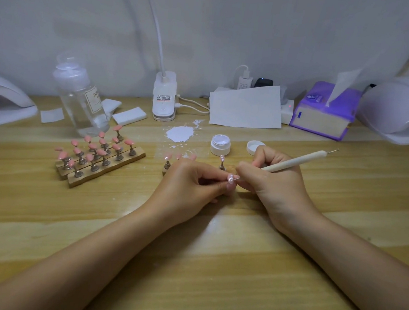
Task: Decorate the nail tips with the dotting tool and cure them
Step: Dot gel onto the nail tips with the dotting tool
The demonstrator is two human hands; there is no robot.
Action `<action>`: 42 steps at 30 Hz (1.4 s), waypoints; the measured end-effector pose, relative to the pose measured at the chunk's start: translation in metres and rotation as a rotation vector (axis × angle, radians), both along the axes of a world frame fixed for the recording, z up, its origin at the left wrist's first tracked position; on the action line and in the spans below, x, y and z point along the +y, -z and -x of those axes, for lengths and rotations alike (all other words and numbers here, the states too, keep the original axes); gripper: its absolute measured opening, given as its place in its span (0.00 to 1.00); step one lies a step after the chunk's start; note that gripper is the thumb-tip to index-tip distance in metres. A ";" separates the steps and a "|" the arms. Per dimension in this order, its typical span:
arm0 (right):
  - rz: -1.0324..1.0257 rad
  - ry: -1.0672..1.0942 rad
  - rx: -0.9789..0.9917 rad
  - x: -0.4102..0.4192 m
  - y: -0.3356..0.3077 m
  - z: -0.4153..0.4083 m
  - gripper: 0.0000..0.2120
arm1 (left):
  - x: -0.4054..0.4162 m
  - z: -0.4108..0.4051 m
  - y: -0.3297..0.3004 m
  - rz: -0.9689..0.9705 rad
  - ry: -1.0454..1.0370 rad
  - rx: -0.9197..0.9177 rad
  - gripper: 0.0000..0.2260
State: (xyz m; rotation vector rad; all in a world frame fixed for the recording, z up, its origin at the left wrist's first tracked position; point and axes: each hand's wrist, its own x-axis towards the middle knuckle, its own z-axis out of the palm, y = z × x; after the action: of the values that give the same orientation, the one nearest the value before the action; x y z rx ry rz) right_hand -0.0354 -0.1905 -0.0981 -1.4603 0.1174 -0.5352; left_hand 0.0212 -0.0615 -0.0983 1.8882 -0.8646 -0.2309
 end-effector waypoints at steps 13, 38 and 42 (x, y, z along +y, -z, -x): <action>-0.011 -0.005 -0.002 0.002 -0.002 0.001 0.19 | -0.001 0.002 -0.003 -0.005 0.013 0.000 0.12; -0.058 -0.017 -0.010 0.001 -0.002 0.001 0.19 | 0.002 -0.003 0.004 0.039 0.068 0.006 0.09; -0.055 -0.044 -0.030 0.000 -0.002 0.003 0.21 | 0.002 -0.003 0.003 0.028 0.066 0.009 0.07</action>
State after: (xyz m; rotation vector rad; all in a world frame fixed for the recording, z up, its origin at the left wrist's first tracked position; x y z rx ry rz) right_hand -0.0379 -0.1900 -0.0957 -1.3979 0.0757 -0.5136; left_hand 0.0238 -0.0594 -0.1018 1.8336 -0.9207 -0.2661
